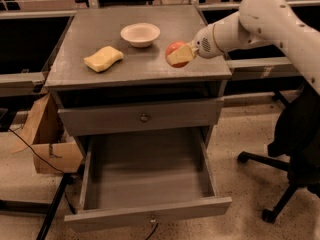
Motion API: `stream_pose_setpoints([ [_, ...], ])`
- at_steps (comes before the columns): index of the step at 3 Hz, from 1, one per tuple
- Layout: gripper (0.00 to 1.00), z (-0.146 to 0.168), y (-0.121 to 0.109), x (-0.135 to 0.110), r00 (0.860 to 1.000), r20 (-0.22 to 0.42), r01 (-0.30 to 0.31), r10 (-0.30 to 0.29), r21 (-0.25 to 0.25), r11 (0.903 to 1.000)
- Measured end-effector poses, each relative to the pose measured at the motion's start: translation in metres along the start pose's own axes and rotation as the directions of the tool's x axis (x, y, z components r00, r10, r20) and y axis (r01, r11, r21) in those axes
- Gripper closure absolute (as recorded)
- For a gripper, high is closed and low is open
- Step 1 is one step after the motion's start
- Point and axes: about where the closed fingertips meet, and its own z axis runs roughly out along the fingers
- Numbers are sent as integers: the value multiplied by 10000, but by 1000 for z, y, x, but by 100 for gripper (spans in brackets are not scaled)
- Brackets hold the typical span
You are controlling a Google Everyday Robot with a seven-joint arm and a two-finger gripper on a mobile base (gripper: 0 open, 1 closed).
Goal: Place apple into middle drawer
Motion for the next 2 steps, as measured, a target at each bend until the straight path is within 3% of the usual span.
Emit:
stream_pose_setpoints([
  [1, 100, -48, 24, -4, 9980, 156, 611, -608, -173, 9980],
  [2, 100, -79, 56, 8, 9929, -84, 1178, -1188, -786, 9899],
])
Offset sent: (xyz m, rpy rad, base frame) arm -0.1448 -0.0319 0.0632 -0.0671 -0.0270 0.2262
